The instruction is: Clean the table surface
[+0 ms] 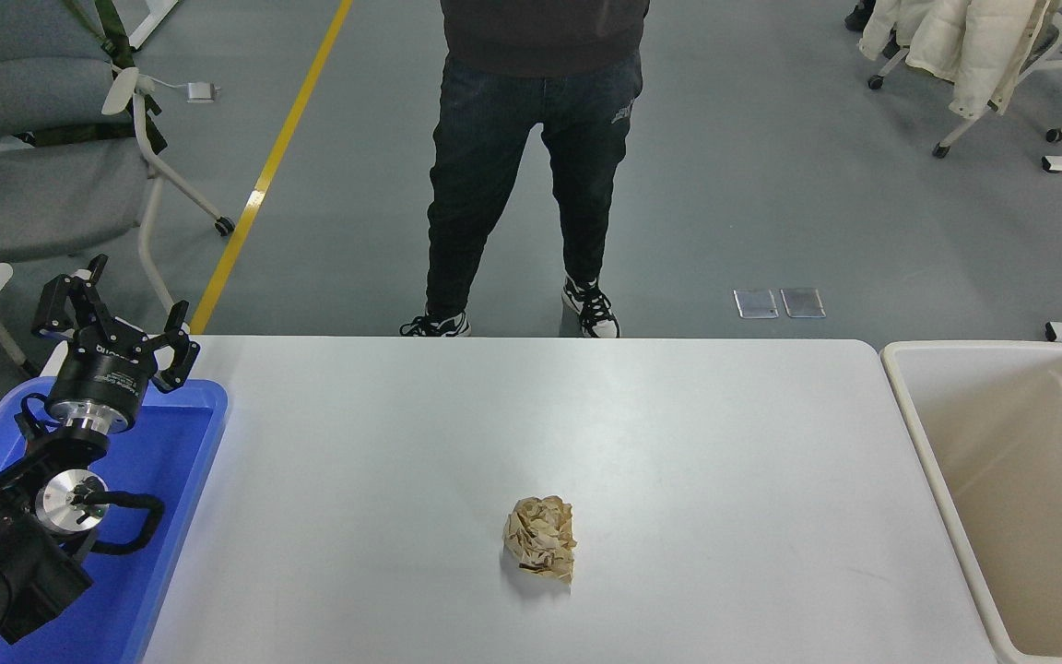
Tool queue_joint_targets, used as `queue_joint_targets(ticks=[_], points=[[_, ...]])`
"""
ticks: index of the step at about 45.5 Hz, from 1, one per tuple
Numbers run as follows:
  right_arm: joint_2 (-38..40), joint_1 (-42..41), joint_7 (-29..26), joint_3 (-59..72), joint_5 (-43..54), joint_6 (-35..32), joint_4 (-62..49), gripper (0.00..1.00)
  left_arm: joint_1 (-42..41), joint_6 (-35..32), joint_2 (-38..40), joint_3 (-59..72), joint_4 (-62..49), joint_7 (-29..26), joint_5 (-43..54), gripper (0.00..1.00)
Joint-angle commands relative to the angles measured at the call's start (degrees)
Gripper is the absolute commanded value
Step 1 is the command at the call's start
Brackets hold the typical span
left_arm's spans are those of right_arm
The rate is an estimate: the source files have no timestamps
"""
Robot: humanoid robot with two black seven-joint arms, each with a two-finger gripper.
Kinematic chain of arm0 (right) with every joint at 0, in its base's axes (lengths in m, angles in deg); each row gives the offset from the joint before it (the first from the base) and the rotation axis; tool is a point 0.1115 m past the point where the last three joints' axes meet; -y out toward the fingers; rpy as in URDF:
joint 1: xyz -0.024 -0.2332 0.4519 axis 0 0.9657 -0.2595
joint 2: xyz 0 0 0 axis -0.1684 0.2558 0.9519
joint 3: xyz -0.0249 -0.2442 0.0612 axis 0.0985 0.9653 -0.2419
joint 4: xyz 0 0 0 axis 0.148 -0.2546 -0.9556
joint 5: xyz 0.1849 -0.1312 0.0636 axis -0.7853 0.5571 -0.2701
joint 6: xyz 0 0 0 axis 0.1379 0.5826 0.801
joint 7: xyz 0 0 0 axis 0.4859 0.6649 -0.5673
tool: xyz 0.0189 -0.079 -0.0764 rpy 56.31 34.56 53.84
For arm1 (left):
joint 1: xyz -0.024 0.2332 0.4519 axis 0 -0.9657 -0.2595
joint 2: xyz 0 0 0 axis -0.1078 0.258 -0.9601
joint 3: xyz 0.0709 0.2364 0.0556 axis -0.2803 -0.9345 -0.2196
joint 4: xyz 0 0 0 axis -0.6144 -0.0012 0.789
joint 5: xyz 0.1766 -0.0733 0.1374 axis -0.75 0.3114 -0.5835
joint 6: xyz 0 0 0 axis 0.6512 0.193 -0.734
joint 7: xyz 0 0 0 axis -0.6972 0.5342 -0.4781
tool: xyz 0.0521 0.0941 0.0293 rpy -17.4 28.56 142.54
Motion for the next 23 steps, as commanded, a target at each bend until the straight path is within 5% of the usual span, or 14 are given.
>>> queue_joint_targets(ticks=[1, 14, 23], points=[[4.26, -1.17, 0.1, -12.21, -4.22, -0.77, 5.01, 1.0, 0.0, -0.07, 0.0, 0.0, 0.04, 0.0, 0.03, 1.0], [13.67, 6.73, 0.19, -30.67, -3.78, -3.84, 30.92, 1.0, 0.0, -0.07, 0.0, 0.0, 0.04, 0.0, 0.03, 1.0], [9.2, 12.8, 0.8, -49.05, -2.12, -13.07, 35.69, 1.0, 0.0, -0.07, 0.0, 0.0, 0.04, 0.0, 0.03, 1.0]])
